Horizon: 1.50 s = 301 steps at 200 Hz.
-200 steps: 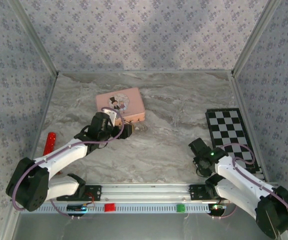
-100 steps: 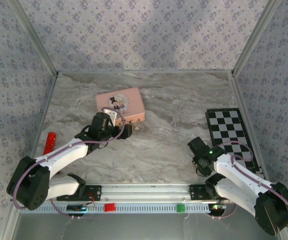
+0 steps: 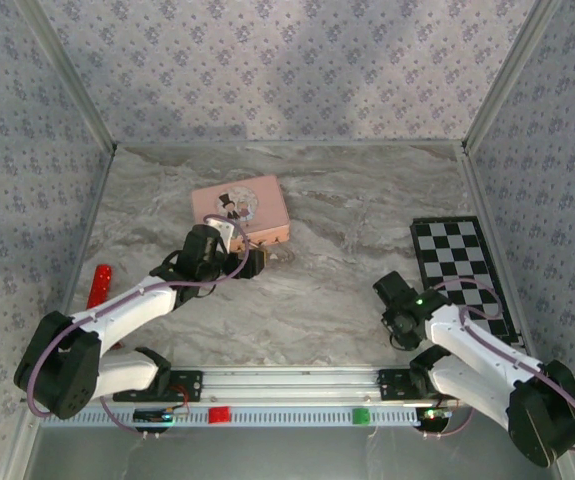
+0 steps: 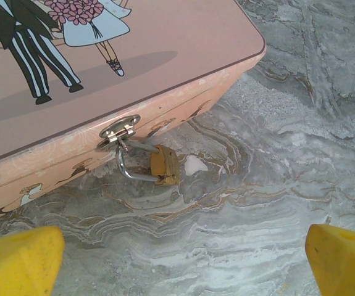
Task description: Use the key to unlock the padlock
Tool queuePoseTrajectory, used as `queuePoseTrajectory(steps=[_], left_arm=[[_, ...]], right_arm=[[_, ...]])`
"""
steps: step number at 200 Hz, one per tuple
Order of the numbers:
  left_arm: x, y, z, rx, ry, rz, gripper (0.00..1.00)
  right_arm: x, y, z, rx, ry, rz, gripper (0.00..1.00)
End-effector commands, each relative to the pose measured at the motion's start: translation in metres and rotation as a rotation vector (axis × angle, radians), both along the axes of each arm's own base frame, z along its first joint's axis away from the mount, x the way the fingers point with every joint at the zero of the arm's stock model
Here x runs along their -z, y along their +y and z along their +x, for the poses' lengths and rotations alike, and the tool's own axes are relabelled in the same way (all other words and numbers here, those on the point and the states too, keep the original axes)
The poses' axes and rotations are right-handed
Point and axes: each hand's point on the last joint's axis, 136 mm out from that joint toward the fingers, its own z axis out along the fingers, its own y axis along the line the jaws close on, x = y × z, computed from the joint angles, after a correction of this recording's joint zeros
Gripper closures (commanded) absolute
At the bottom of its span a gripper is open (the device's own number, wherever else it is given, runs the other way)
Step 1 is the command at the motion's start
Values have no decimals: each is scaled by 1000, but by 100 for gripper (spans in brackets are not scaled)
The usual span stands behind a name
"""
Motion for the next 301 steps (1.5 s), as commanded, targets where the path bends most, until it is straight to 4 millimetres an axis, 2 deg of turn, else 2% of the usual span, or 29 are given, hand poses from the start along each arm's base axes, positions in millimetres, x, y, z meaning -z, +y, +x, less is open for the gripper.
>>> queuePoseTrajectory(steps=[1,87,125,168,206,257,277,301], left_arm=[[-7,-3,5,6,-37,3,0],[-6,-1,5,2,-39,10,0],[-7,0,6,-3,-40,14,0],[-6,0,6,-5,-40,16,0],[-6,0,5,-3,-40,18,0],[-5,1,6,-4,-37,21,0],[-5,0,6,-3,-37,22,0],[-4,0,7,-3,-35,23,0]], right_arm=[[-11,11,15,-26,-45,28,73],[-5,9,8,-25,-14,22,75],[-3,2,-3,-27,54,-26,69],[-2,7,3,-48,48,-28,69],[2,8,4,-54,51,-32,75],[1,10,5,-61,41,-24,88],[-7,11,10,-83,10,-26,94],[-27,14,27,-153,-70,-36,98]])
